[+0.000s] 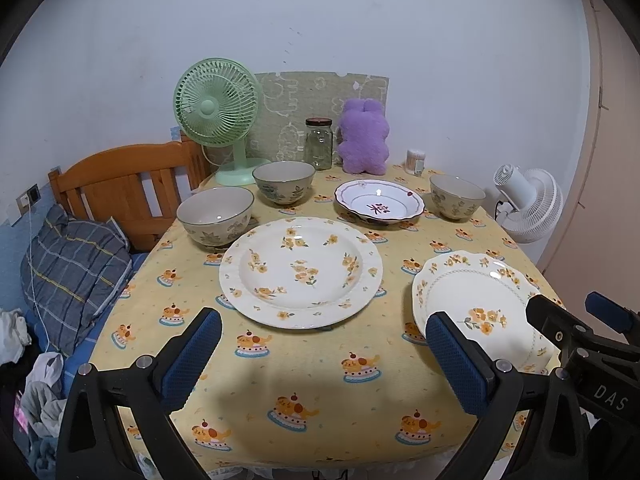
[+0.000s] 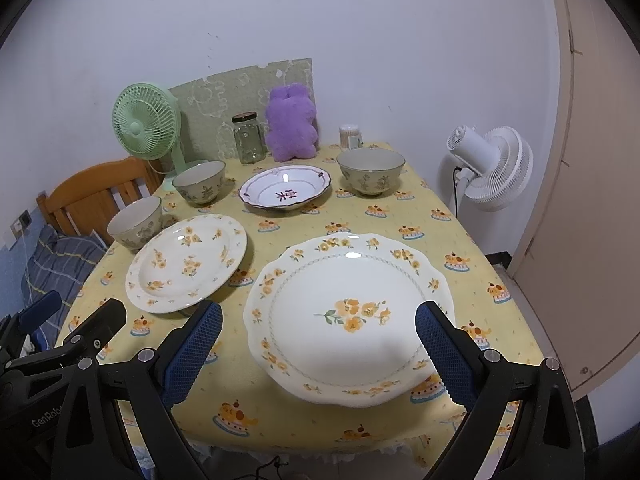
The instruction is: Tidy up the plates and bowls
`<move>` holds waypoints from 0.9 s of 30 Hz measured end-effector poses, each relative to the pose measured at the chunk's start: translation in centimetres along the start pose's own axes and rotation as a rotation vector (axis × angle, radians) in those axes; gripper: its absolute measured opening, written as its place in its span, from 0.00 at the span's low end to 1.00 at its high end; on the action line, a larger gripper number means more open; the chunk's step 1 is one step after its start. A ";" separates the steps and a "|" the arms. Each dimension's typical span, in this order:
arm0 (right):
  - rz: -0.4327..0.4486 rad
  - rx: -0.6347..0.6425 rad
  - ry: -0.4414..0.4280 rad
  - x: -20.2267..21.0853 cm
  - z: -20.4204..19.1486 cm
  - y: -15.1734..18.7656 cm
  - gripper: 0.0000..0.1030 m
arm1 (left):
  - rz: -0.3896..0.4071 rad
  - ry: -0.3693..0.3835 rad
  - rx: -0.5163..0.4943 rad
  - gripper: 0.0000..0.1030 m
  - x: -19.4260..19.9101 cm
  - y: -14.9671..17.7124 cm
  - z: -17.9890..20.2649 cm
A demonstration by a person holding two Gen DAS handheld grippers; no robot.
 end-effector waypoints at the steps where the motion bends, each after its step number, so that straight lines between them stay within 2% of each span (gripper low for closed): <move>1: -0.002 -0.001 0.002 0.0 0.0 0.0 0.96 | -0.001 0.003 -0.001 1.00 -0.1 0.0 0.0; 12: -0.015 -0.006 0.030 -0.8 0.1 -0.2 0.96 | -0.013 0.020 -0.012 0.97 -1.7 -0.4 0.0; 21: -0.093 -0.031 0.097 -3.5 3.1 -0.1 0.96 | -0.109 0.069 0.005 0.90 -5.2 0.4 2.8; 27: -0.145 -0.020 0.102 -6.7 5.1 -0.4 0.93 | -0.178 0.072 0.009 0.85 -8.6 0.7 5.2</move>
Point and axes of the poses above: each gripper's, at about its wrist camera, not at the fingertips, and x roughly against the way its jaws point, z to its right, y to its underside, the point moved 9 cm from there along -x, roughly the way its jaws point, and after that the axes turned 14 degrees about y, right-handed, at the moved point
